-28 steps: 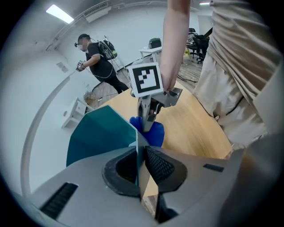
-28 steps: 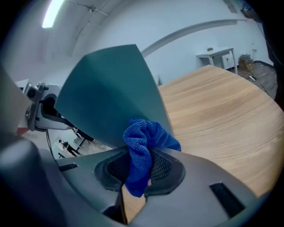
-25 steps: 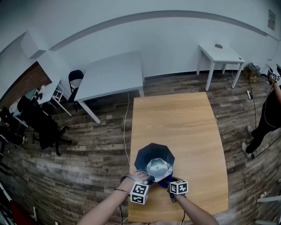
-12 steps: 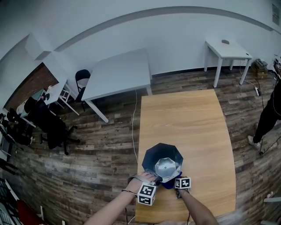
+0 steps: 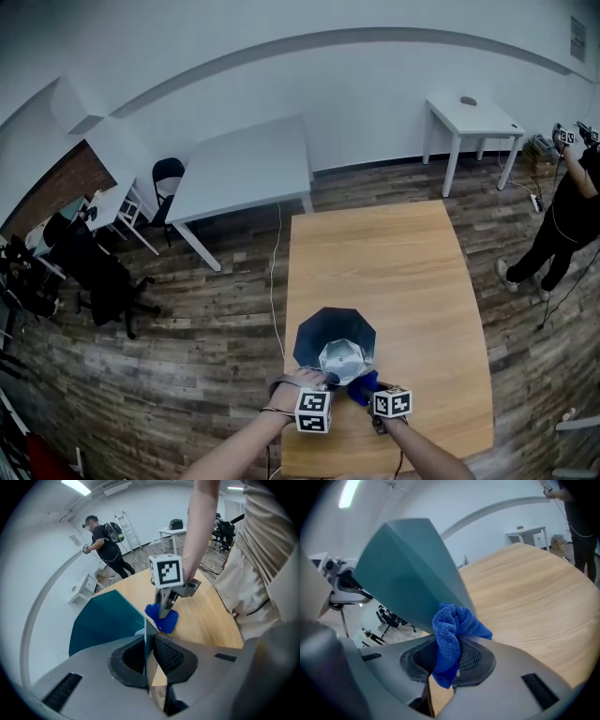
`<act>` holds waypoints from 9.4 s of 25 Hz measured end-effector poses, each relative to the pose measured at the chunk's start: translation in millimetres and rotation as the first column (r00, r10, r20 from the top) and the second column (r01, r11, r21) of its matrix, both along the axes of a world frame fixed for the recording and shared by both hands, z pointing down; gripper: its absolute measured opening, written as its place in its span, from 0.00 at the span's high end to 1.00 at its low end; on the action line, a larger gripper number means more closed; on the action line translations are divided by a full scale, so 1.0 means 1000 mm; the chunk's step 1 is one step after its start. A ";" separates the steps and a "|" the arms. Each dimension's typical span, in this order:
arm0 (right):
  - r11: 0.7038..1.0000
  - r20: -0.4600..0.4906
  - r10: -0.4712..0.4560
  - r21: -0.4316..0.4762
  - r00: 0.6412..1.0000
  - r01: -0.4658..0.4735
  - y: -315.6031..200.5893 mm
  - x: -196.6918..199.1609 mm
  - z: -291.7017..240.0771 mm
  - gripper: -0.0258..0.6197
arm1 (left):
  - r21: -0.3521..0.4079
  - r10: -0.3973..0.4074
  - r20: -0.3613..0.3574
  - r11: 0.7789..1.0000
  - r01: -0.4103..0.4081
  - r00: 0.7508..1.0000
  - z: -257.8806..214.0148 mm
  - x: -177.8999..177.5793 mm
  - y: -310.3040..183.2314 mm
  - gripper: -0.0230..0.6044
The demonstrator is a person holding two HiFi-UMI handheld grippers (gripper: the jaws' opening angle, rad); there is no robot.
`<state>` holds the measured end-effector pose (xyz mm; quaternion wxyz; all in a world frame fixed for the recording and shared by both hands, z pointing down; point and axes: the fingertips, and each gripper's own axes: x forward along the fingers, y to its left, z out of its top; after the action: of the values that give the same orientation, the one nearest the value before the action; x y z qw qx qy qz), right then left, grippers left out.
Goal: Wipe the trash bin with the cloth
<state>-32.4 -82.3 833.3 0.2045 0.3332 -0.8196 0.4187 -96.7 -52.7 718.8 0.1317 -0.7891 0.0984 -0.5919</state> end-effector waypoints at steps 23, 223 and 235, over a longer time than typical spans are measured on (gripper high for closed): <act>0.996 0.139 -0.006 0.087 0.990 -0.007 0.000 -0.012 -0.086 0.84 | -0.101 -0.204 -0.003 0.974 0.202 0.979 -0.003 0.036 -0.017 0.91; 0.986 0.257 0.166 -0.076 0.952 -0.151 0.050 -0.004 -0.124 0.84 | 0.022 0.051 -0.141 0.999 -0.048 0.989 -0.058 -0.018 0.030 0.74; 0.984 0.329 0.175 -0.036 0.928 -0.173 0.058 -0.012 -0.174 0.84 | 0.125 0.092 0.071 0.987 -0.100 0.993 -0.024 -0.037 0.014 0.73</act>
<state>-44.6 -24.1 659.0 0.0271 0.3291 -0.8082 0.4877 -134.2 -38.4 694.9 0.2136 -0.7632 0.0938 -0.6026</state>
